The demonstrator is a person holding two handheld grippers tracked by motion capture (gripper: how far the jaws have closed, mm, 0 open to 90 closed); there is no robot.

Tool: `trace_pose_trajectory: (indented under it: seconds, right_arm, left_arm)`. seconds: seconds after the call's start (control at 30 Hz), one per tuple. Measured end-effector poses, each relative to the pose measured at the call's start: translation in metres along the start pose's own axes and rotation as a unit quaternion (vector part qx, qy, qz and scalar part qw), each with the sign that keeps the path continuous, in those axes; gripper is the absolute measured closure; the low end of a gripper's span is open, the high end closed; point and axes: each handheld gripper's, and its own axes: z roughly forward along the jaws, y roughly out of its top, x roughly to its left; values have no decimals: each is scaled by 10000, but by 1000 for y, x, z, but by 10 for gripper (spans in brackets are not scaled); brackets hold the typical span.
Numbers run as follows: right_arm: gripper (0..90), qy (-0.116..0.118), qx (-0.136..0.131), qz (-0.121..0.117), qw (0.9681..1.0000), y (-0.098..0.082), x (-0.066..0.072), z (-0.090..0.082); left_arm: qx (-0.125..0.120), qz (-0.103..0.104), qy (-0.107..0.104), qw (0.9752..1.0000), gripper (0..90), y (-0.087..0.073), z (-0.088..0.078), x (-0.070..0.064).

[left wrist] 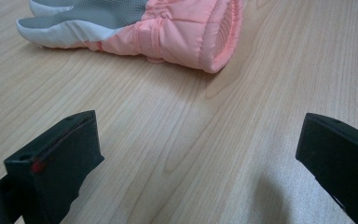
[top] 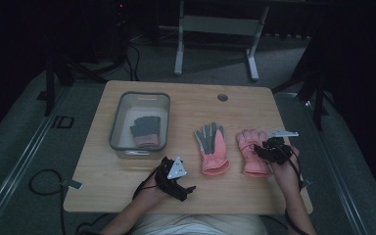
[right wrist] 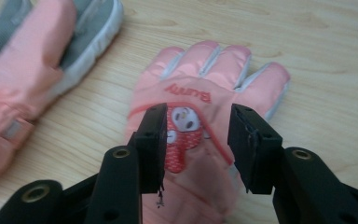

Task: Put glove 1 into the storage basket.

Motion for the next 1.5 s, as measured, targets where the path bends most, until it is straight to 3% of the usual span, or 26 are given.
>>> trace_pose_trajectory:
  seconds: [0.17, 0.37, 0.43, 0.53, 0.67, 0.8, 0.93, 1.27, 1.5]
  right_arm:
    - [571, -2, 250, -165, 9996, -8, -2, 12]
    - [560, -92, 218, -172, 9996, -14, 1, 19]
    - [601, -115, 229, -226, 9994, -15, 2, 21]
    - [683, -69, 311, -93, 9994, -14, 1, 22]
    - [754, -89, 363, -92, 9993, -13, 4, 24]
    - [837, -15, 440, 78, 9990, -11, 3, 25]
    - [864, -61, 418, 176, 9990, -9, 5, 25]
    - [879, -86, 68, 344, 9993, 3, 1, -4]
    - [880, -44, -277, 288, 9992, 25, 0, -32]
  left_arm:
    - [1, -19, 6, 10000, 0, 0, 0, 1]
    - [-11, -3, -6, 10000, 0, 0, 0, 0]
    - [-21, 4, -6, 10000, 0, 0, 0, 0]
    - [4, 7, -8, 10000, 0, 0, 0, 0]
    - [-26, 1, -4, 10000, 0, 0, 0, 0]
    - [-26, -9, -8, 10000, 0, 0, 0, 1]
    - [-5, 6, -1, 10000, 0, 0, 0, 1]
    - [-4, -5, 4, 10000, 0, 0, 0, 1]
    - [0, 1, 10, 10000, 0, 0, 0, 1]
